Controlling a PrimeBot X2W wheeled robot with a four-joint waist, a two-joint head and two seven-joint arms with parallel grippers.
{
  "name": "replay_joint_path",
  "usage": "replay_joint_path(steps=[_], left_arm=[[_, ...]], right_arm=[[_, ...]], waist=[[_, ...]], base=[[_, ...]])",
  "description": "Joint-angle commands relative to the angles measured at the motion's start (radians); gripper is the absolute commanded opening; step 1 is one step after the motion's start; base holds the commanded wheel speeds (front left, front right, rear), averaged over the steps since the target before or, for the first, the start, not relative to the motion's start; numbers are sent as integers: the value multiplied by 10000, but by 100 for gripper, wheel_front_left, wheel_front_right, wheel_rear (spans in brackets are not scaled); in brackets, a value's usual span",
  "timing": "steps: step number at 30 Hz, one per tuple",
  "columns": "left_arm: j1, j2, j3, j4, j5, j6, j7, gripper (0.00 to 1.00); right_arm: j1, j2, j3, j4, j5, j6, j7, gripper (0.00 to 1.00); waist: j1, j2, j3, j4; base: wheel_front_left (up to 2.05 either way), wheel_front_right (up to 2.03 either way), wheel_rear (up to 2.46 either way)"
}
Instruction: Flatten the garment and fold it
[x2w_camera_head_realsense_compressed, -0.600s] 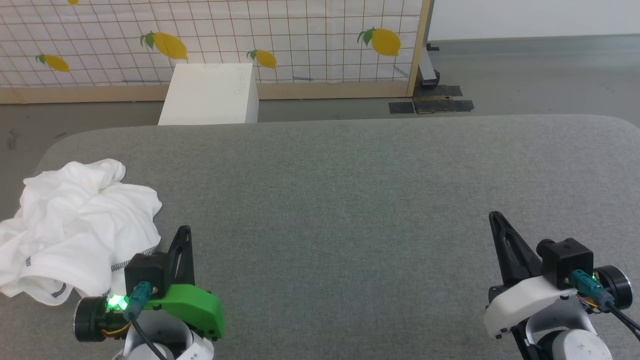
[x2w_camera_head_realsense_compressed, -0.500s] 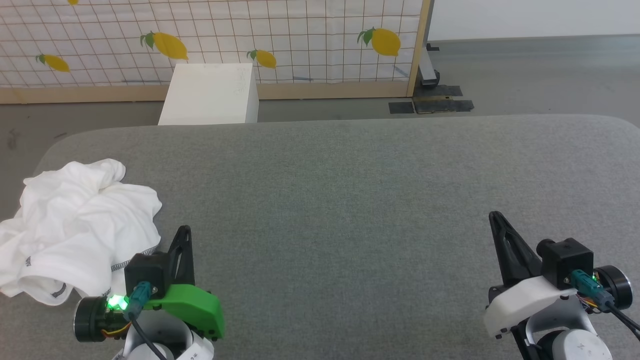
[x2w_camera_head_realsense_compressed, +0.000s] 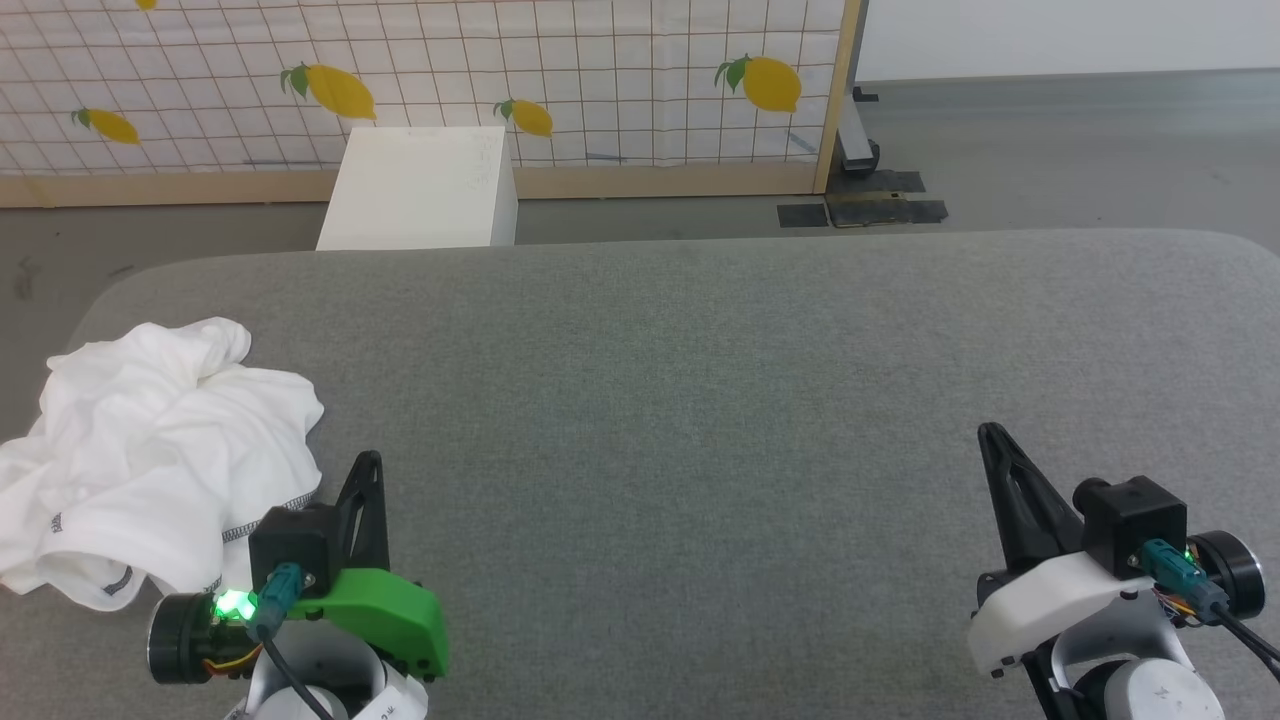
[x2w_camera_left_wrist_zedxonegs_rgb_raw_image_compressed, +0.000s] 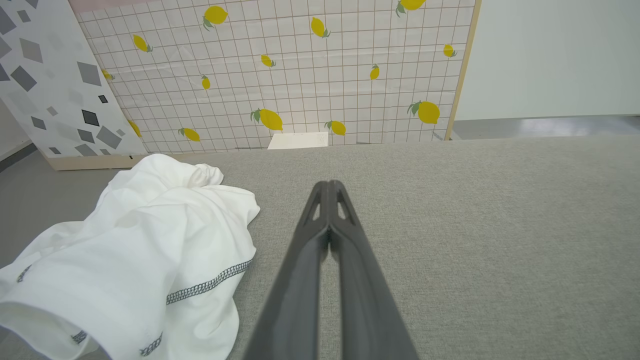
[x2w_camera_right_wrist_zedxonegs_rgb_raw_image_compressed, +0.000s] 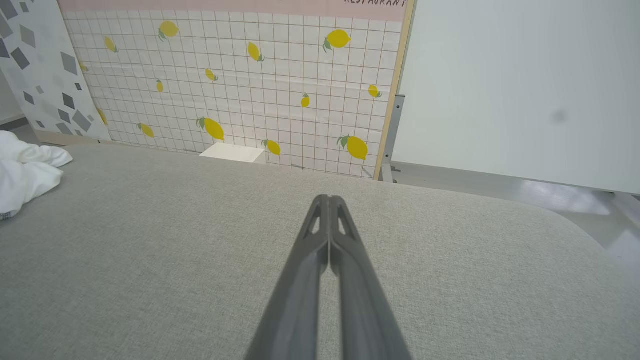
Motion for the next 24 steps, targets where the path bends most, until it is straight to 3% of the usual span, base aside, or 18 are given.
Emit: replay_joint_path(steps=[1, 8, 9, 24], left_arm=[[109, -49, 39, -24, 129, -11, 14, 0], [109, -49, 39, -24, 129, -11, 14, 0], [0, 0, 0, 0, 0, 0, 0, 100], [1, -3, -146, 205, -218, 62, -218, 100]], right_arm=[[152, 13, 18, -55, -60, -15, 1, 0], [152, 13, 18, -55, -60, -15, 1, 0], [0, 0, 0, 0, 0, 0, 0, 100], [108, 1, -148, 196, 270, -1, -228, 100]], waist=[[0, 92, 0, 0], [0, 92, 0, 0], [0, 0, 0, 0], [0, 8, -1, -8]], base=[[0, 0, 0], [0, 0, 0], [0, 0, 0], [0, 0, 0]])
